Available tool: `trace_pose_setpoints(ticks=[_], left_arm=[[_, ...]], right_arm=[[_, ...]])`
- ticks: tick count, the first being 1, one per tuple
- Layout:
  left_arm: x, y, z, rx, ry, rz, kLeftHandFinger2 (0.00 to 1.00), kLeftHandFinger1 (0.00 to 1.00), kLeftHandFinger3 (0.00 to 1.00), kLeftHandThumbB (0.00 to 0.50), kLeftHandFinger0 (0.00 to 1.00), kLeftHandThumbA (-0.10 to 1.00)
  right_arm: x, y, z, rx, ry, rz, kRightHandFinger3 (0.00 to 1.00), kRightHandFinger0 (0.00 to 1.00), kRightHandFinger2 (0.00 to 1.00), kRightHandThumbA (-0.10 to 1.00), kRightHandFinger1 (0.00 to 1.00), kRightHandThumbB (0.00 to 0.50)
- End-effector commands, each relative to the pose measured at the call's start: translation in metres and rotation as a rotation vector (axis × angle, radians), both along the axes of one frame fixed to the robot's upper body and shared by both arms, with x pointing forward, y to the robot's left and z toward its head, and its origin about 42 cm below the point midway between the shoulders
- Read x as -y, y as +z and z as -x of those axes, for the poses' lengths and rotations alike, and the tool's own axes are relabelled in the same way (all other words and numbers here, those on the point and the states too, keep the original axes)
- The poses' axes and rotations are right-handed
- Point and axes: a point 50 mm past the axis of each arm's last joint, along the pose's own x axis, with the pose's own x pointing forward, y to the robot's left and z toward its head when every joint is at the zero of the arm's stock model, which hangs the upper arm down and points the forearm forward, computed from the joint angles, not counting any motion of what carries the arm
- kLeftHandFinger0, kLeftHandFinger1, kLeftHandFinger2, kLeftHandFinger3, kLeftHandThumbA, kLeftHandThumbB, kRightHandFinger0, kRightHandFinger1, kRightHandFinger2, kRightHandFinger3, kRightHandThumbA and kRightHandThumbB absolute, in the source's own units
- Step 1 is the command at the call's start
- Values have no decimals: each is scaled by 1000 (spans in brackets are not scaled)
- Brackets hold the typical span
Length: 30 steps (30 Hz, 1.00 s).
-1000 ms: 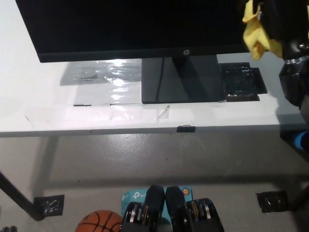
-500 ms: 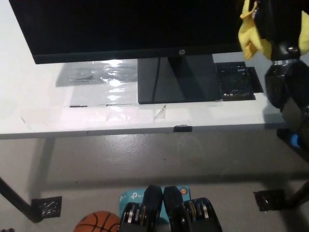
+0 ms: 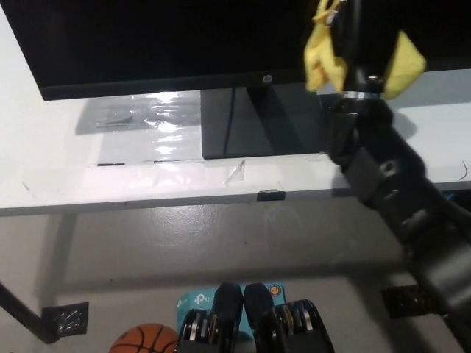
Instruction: The robot uses its right hand to pick up the cloth kept in the middle of the desk and use it to wipe the monitor in the middle of the desk by swiping its screen twice
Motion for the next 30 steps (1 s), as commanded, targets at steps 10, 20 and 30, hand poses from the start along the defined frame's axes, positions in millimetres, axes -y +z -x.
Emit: trace_pose_setpoints(ticks=[10, 20, 30], left_arm=[[-3, 10, -6, -14, -45, -25, 644, 524, 805, 164, 504, -54], [-5, 13, -6, -15, -28, -22, 657, 530, 816, 171, 496, -40], [-9, 14, -2, 1, -23, -19, 637, 510, 798, 151, 482, -44]], right_arm=[[-135, 72, 27, 80, 261, -21, 155, 0, 190, -100, 0, 33], [-139, 62, 31, 92, 281, 7, 2, 0, 183, -100, 0, 114], [-79, 24, 22, 131, 288, 115, 127, 0, 284, -100, 0, 190]])
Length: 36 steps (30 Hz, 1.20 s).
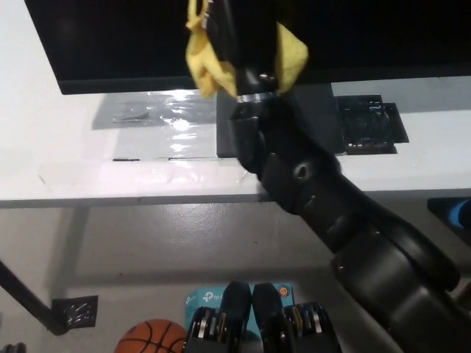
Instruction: The robot uses its right hand to pick up the cloth kept in the middle of the desk and use it to wipe the monitor in the middle of the desk by swiping its screen twice
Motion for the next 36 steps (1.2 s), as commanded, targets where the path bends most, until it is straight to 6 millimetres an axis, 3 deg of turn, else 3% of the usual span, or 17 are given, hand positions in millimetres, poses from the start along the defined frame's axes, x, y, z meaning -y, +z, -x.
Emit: trace_pose_setpoints(ticks=[1, 2, 3, 4, 7, 10, 13, 15, 17, 18, 19, 21, 24, 30, 32, 34, 36], left_arm=[[-12, 13, 4, 18, -14, -37, 630, 504, 809, 146, 473, -45], [-11, 14, 4, 10, -8, -37, 626, 501, 811, 143, 463, -56], [-11, 14, 4, 10, -8, -37, 625, 501, 811, 143, 462, -58], [-14, 15, 6, 24, -7, -32, 626, 503, 803, 147, 465, -61], [-19, 11, 7, 34, 4, -19, 626, 501, 782, 164, 470, -38], [-19, 14, 7, 27, 15, -20, 639, 503, 790, 158, 469, -45], [-20, 12, 5, 25, 19, -28, 655, 522, 785, 168, 484, -30], [-20, 12, 6, 24, 25, -26, 658, 521, 788, 181, 489, -6], [-22, 6, 8, 30, 17, -23, 661, 524, 794, 163, 496, -24], [-21, 6, 9, 29, 18, -21, 661, 524, 795, 162, 496, -28], [-19, 7, 9, 29, 26, -8, 650, 512, 799, 167, 476, -36], [-19, 8, 9, 24, 26, -18, 648, 514, 804, 178, 481, -11], [-18, 9, 10, 32, 28, -25, 661, 521, 799, 187, 487, 10], [-22, 7, 13, 37, 31, -24, 670, 535, 793, 187, 506, 12], [-24, 6, 13, 29, 39, -23, 671, 538, 794, 197, 508, 20], [-23, 4, 15, 22, 39, -23, 683, 543, 798, 200, 518, 36], [-24, 5, 15, 27, 39, -22, 685, 541, 803, 192, 510, 26]], right_arm=[[21, 5, 1, 123, 69, 43, 164, 0, 267, -100, 0, 227], [30, -3, 3, 130, 88, 54, 153, 0, 245, -100, 0, 174], [31, -3, 4, 130, 89, 55, 159, 0, 238, -100, 0, 165], [36, -10, 7, 151, 121, 72, 192, 0, 196, -100, 0, 161], [50, -22, 13, 160, 149, 99, 175, 0, 214, -100, 0, 176], [69, -40, 24, 125, 167, 113, 451, 0, 360, -100, 0, 168], [77, -45, 29, 132, 166, 128, 250, 0, 219, -100, 0, 159], [80, -49, 32, 121, 171, 128, 193, 0, 194, -100, 0, 137], [96, -78, 43, 72, 156, 155, 191, 0, 291, -100, 0, 79], [96, -78, 44, 72, 157, 157, 188, 0, 318, -100, 0, 66], [105, -92, 49, 35, 155, 169, 206, 0, 283, -100, 0, 110], [109, -97, 51, 19, 154, 178, 203, 0, 255, -100, 0, 121], [122, -111, 49, 0, 135, 194, 101, 0, 194, -100, 0, 130], [150, -132, 42, -77, 40, 275, 44, 0, 304, -100, 0, 163], [166, -136, 37, -112, 3, 289, 59, 0, 335, -100, 0, 151], [174, -136, 34, -112, -30, 315, 186, 0, 331, -100, 0, 222], [181, -135, 30, -114, -57, 328, 186, 0, 320, -100, 0, 221]])
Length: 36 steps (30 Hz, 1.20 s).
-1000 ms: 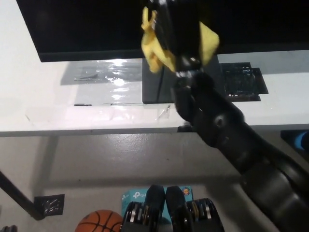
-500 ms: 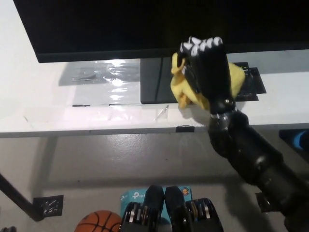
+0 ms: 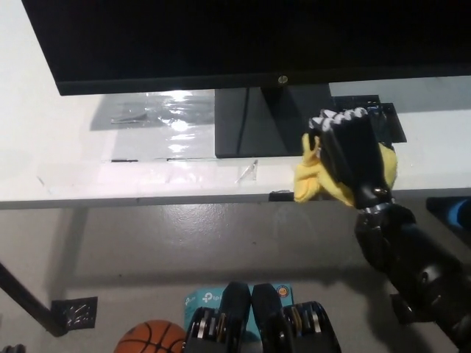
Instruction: The robot uses its right hand to pick up the cloth kept in the middle of the desk and use it to wipe the monitor in the middle of the desk by swiping its screen twice
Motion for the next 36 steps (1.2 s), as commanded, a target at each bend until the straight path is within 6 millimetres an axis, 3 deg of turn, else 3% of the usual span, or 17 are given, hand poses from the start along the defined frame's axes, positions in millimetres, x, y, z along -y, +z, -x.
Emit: trace_pose_setpoints(ticks=[1, 3, 6, 7, 10, 11, 14, 18, 20, 21, 29, 30, 31, 32, 33, 34, 36], left_arm=[[-11, 12, 6, 21, -12, -35, 698, 552, 812, 188, 522, 20], [-11, 11, 6, 28, -17, -42, 692, 551, 808, 200, 515, 38], [-11, 12, 6, 34, -19, -33, 682, 548, 805, 207, 508, 53], [-11, 11, 6, 45, -16, -26, 664, 536, 805, 200, 499, 25], [-11, 12, 6, 44, -14, -25, 650, 522, 798, 199, 485, 16], [-11, 12, 6, 38, -10, -21, 655, 530, 793, 196, 490, 10], [-11, 12, 9, 39, -11, -23, 661, 529, 799, 186, 496, 1], [-13, 9, 10, 46, -17, -36, 665, 538, 799, 196, 512, 23], [-10, 14, 10, 43, -12, -31, 666, 530, 805, 206, 505, 38], [-11, 13, 10, 42, -17, -37, 667, 534, 806, 202, 503, 50], [-16, 16, 6, 62, -8, -32, 666, 531, 805, 181, 495, 4], [-15, 15, 5, 62, -7, -31, 665, 531, 803, 183, 496, 2], [-14, 15, 5, 61, -5, -30, 666, 533, 802, 185, 498, 2], [-13, 14, 7, 50, -2, -34, 666, 536, 800, 181, 506, -1], [-13, 14, 7, 53, -5, -38, 673, 540, 802, 175, 511, -11], [-13, 14, 7, 57, -6, -31, 671, 529, 801, 192, 493, 7], [-11, 18, 7, 56, -12, -36, 652, 514, 792, 185, 479, -6]], right_arm=[[12, 33, -23, 61, -36, 38, 153, 0, 316, -100, 0, 217], [21, 38, -31, 34, -88, 31, 149, 0, 326, -100, 0, 105], [27, 47, -41, -3, -137, 31, 93, 0, 340, -100, 0, 74], [29, 54, -49, -46, -170, 33, 88, 0, 333, -100, 0, 14], [31, 57, -54, -93, -195, 39, 110, 0, 319, -100, 0, 0], [34, 61, -58, -162, -211, 40, 245, 0, 338, -100, 28, 68], [35, 59, -59, -199, -224, 45, 263, 0, 167, -100, 0, 48], [36, 56, -61, -256, -248, 32, 232, 0, 189, -100, 0, 0], [35, 56, -62, -293, -257, 24, 178, 0, 308, -100, 49, 0], [35, 56, -63, -301, -259, 14, 307, 0, 335, -100, 67, 42], [21, 57, -64, -384, -216, -24, 424, 0, 256, -100, 8, 20], [20, 56, -63, -388, -220, -9, 599, 132, 445, -94, 203, 46], [20, 55, -62, -392, -226, 14, 711, 130, 384, -90, 221, 33], [19, 52, -61, -453, -233, 25, 957, 303, 587, 108, 434, 7], [16, 52, -59, -490, -218, 16, 1000, 532, 816, 290, 683, 30], [12, 51, -56, -573, -206, 19, 1000, 1000, 1000, 677, 1000, 130], [11, 50, -53, -585, -214, 23, 1000, 1000, 1000, 766, 1000, 210]])
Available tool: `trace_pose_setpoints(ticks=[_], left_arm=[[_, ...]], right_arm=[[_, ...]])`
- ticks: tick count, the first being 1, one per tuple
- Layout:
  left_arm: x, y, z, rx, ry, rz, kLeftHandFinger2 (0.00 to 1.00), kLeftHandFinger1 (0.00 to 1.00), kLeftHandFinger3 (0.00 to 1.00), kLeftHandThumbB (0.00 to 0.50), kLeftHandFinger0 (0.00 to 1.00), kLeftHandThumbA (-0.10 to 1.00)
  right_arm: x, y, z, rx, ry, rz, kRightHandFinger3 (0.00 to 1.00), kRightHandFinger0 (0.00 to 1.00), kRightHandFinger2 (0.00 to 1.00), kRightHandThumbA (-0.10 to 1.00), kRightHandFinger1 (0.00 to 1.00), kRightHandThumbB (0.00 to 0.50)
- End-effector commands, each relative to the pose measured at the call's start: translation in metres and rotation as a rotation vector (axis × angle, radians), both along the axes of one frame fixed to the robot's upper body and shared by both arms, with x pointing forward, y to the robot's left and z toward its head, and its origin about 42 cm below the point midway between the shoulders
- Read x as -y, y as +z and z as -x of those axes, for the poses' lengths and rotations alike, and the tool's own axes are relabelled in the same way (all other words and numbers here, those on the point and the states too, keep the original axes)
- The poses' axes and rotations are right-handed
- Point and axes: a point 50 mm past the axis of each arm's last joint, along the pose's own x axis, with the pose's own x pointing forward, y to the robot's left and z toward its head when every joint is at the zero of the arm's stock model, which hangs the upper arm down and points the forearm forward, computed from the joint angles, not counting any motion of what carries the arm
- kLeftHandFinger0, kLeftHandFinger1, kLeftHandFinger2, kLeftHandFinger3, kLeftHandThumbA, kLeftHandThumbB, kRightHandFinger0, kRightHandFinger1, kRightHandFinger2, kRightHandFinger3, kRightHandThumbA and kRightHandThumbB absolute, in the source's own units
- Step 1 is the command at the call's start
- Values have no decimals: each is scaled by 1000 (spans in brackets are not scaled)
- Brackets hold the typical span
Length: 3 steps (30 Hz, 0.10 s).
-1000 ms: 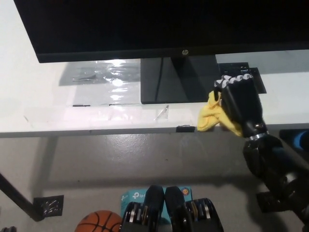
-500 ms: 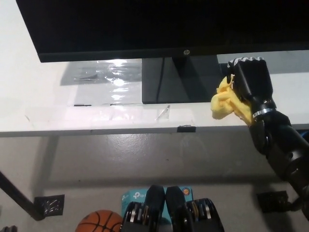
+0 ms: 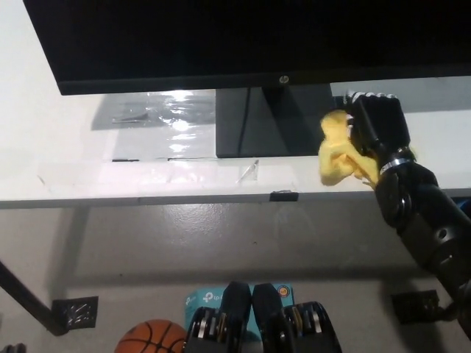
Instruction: The robot uses its right hand to pick up the cloth kept in the middle of the desk and use it to wipe the monitor in the middle of the desk by swiping its screen twice
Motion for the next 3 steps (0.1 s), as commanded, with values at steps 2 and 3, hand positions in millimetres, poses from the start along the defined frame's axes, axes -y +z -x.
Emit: trace_pose_setpoints(ticks=[2, 3], left_arm=[[-9, 15, 3, 27, -18, -44, 649, 512, 784, 200, 485, 23], [-9, 15, 3, 27, -18, -44, 649, 512, 784, 200, 485, 23]], right_arm=[[-10, 19, 0, -152, -13, -25, 1000, 1000, 1000, 873, 1000, 324], [-10, 19, 0, -152, -13, -25, 1000, 1000, 1000, 873, 1000, 324]])
